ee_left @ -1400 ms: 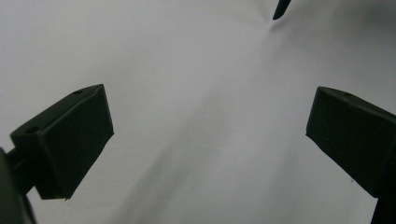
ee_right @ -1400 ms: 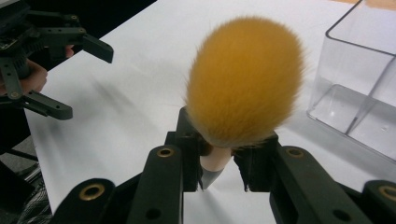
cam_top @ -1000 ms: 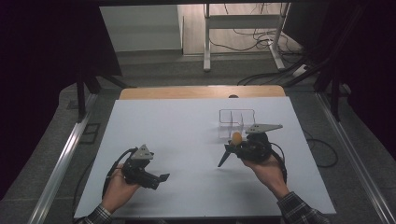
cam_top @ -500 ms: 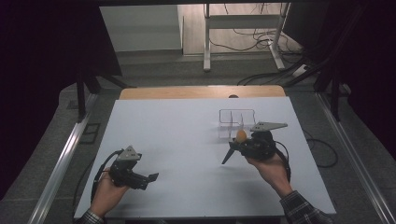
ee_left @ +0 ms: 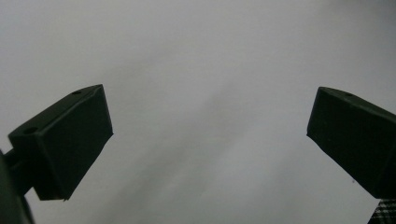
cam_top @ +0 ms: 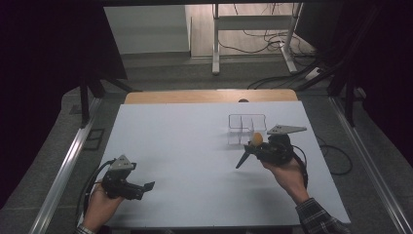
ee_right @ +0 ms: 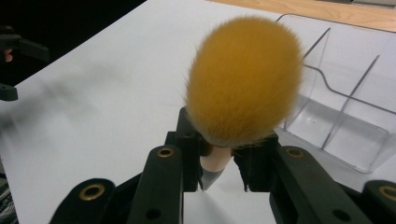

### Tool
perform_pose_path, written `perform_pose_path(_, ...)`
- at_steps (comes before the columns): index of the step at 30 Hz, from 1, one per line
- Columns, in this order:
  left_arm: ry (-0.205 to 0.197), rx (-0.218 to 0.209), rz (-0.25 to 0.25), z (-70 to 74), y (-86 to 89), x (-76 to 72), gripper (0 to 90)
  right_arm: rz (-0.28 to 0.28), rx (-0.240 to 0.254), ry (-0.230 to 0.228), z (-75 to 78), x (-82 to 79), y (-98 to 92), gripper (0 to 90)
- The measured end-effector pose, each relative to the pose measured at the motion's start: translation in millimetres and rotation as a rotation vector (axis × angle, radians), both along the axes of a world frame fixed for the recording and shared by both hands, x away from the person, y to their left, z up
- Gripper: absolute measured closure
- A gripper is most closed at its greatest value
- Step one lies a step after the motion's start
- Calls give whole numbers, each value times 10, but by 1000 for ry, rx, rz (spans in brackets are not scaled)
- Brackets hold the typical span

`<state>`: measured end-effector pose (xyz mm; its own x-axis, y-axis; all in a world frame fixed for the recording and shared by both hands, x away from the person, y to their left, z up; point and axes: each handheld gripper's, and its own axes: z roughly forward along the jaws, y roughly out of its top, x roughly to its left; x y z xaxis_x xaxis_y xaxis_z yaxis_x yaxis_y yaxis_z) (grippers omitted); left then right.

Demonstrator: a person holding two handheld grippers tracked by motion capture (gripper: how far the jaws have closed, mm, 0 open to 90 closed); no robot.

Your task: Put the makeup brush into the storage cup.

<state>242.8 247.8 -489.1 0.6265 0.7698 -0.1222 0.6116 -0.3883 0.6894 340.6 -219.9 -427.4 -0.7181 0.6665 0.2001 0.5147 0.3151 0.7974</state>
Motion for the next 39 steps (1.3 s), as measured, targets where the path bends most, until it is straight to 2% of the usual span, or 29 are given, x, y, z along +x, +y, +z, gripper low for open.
perform_pose_path(21,4,-1,83,-42,274,-112,3,-70,16,-19,95,109,-252,715)
perform_pose_path(25,6,11,98,-53,317,-135,3,-83,19,-28,118,128,-300,715)
perform_pose_path(39,17,14,114,-85,411,-194,0,-114,44,-34,187,205,-424,715)
